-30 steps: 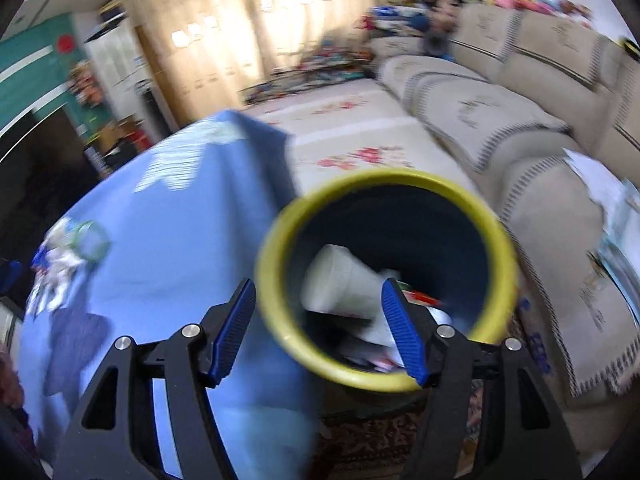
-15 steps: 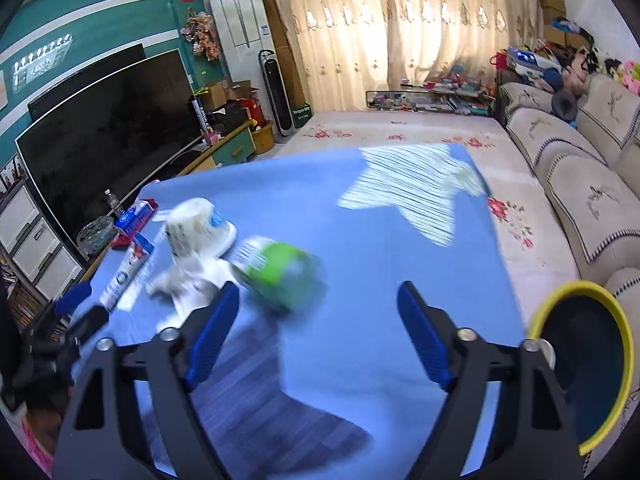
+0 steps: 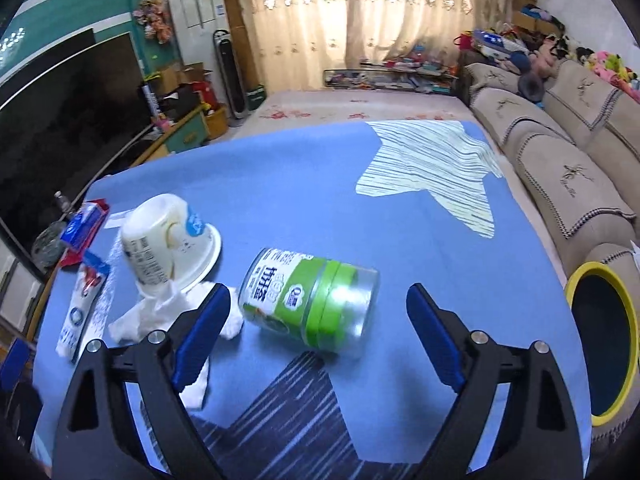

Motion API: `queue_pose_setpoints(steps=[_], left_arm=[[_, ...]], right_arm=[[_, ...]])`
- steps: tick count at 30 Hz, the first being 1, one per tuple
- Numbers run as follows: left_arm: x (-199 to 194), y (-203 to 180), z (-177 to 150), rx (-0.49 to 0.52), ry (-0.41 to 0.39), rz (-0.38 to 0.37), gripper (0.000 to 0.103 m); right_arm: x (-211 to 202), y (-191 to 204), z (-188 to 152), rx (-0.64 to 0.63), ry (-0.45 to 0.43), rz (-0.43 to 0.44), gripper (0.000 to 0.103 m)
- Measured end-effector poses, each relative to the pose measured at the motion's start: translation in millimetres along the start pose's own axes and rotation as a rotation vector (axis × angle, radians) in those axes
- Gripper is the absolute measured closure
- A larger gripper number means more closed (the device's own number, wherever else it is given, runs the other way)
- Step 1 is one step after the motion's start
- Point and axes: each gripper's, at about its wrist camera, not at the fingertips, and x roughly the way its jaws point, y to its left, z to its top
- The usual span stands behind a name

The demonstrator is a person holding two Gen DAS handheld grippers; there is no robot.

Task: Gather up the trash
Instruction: 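Reach the right tool to the green-capped jar and grasp it, then carry the jar into the yellow bin and open the right tool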

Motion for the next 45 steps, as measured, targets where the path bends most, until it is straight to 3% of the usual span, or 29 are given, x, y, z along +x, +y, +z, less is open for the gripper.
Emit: queue_pose_setpoints(steps=[11, 12, 25, 29, 33, 36, 41, 45], left_arm=[[-6, 2, -1, -0.029, -0.009, -0.053, 0.007], [-7, 1, -1, -0.029, -0.012, -0.055, 0.007], [0, -5, -5, 0.011, 0.014, -0.038, 0.007], [5, -8, -6, 0.029, 0.024, -0.032, 0.007], [8, -13, -8, 0.055, 0.031, -0.025, 0.007], [12, -17, -10, 0.074, 0.043, -0.027, 0.007], [20, -24, -14, 0.115, 0.067, -0.011, 0.007], [27, -28, -17, 0.127, 0.095, -0.022, 0.007]], right_arm=[[25, 13, -5, 0.015, 0.022, -0.093, 0.019], [25, 12, -7, 0.016, 0.012, -0.081, 0.030], [-15, -25, -18, 0.044, -0.019, 0.039, 0.030], [-38, -59, -26, 0.077, -0.050, 0.022, 0.030], [-64, -112, -38, 0.133, -0.095, -0.070, 0.030], [-79, -170, -52, 0.209, -0.108, -0.186, 0.030], [-81, -254, -79, 0.339, -0.066, -0.331, 0.030], [-69, -296, -93, 0.420, -0.009, -0.362, 0.030]])
